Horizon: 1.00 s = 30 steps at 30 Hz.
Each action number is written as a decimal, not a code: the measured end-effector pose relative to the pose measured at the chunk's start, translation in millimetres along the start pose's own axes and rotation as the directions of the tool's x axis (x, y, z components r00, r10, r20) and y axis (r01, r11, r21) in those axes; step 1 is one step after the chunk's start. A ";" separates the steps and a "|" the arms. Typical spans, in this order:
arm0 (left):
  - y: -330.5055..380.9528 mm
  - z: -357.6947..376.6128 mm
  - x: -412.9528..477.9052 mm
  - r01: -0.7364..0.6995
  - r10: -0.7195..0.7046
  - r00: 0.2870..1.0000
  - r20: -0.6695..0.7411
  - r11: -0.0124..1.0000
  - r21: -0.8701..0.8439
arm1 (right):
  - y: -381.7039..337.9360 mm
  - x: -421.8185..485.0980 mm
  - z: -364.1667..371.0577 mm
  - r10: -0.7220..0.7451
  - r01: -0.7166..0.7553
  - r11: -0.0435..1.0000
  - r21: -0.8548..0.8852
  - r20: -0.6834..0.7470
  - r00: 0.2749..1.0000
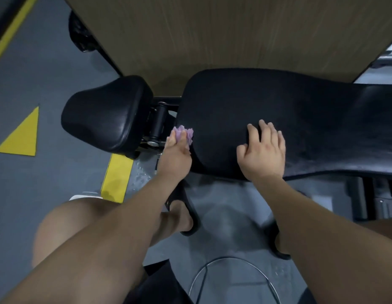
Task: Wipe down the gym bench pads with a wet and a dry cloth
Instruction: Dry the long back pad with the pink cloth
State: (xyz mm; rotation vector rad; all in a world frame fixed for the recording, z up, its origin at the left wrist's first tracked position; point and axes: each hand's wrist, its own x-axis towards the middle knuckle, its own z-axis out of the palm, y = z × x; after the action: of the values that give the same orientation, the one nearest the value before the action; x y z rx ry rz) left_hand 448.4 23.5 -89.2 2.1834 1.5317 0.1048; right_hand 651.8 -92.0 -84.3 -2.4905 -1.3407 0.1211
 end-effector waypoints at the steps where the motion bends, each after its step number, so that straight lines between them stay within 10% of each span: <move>1: -2.4 -2.3 14.0 0.032 -0.032 0.999 0.000 0.999 -0.032 | -0.3 0.3 2.8 0.005 -0.005 1.000 -0.006 -0.028 1.000; 16: -9.9 -23.0 94.1 0.235 -0.177 0.972 0.156 0.660 -0.714 | -0.2 6.2 17.6 -0.008 -0.003 0.998 -0.059 -0.182 0.983; 30: 0.1 28.0 -53.2 0.199 -0.330 0.943 -0.049 0.673 -0.712 | -2.4 1.8 15.2 0.008 -0.018 0.998 -0.058 -0.168 0.986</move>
State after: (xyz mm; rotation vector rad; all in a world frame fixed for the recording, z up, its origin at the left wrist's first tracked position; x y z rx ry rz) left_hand 437.6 -34.0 -103.4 1.3511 1.5426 0.6870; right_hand 647.5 -85.7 -97.8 -2.4948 -1.2763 -0.1246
